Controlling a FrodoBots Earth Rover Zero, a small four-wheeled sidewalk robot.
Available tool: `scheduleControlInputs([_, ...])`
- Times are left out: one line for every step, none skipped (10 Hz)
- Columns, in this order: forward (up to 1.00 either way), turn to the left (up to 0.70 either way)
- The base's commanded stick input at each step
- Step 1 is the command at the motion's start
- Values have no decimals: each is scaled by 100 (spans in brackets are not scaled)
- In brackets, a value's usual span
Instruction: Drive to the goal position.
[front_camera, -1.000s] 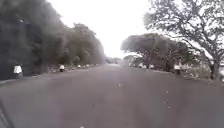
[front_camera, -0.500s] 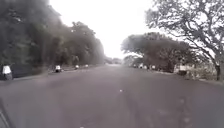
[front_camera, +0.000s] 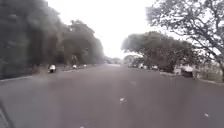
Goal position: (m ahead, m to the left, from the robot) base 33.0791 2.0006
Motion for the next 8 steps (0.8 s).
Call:
scheduleControlInputs([100,0])
scheduleControlInputs([100,0])
scheduleControlInputs([100,0])
scheduleControlInputs([100,0])
scheduleControlInputs([100,0])
scheduleControlInputs([100,0])
scheduleControlInputs([100,0])
scheduleControlInputs([100,0])
